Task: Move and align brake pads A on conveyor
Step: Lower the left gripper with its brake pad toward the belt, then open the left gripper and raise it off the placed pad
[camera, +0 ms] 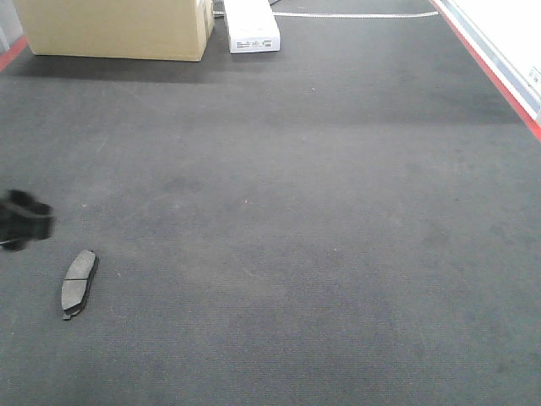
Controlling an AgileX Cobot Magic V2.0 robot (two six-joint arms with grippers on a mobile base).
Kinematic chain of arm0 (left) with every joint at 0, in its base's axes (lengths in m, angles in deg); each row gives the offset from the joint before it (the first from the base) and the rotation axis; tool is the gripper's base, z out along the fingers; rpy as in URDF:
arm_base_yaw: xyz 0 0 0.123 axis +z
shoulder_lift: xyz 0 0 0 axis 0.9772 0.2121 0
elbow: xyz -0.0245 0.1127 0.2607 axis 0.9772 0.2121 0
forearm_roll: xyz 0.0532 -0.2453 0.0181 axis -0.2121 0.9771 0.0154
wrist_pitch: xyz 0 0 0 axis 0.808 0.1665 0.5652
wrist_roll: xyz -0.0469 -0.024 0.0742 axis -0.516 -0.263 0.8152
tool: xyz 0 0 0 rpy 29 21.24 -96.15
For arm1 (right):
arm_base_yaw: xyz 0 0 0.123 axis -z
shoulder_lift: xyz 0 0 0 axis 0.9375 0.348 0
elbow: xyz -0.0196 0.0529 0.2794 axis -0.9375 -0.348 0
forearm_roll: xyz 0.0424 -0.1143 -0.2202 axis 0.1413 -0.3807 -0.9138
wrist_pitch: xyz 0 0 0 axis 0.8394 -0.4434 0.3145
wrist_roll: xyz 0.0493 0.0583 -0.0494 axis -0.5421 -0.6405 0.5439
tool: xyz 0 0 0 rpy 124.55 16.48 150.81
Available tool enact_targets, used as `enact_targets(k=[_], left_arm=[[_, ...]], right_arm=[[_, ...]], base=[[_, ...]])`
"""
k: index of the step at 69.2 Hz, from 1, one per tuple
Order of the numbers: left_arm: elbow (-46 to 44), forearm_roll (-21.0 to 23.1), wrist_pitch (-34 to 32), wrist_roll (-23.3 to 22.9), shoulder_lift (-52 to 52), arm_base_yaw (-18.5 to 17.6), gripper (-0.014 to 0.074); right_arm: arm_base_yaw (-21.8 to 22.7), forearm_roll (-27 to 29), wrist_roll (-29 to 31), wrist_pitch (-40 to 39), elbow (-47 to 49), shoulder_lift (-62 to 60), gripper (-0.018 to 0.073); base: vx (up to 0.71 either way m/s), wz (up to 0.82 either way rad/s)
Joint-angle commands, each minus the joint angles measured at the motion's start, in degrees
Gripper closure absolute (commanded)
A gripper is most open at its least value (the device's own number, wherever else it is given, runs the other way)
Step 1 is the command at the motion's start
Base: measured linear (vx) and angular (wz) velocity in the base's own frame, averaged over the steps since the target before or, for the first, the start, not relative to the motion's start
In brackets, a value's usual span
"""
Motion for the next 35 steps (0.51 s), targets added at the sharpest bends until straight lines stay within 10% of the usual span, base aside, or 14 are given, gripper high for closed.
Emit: enact_targets(k=[1, 35], left_arm=[[1.89, 0.46, -5.25, 0.14, -8.13, -0.34, 0.0083], [19.61, 0.46, -8.35, 0.09, -39.51, -0.34, 0.0083]], right_arm=[[0.3, 0.36, 0.53, -5.23, 1.61, 0.49, 0.0564], [0.3, 0.36, 0.53, -5.23, 1.61, 0.49, 0.0564]], base=[[0.0, 0.0], [0.0, 0.0]])
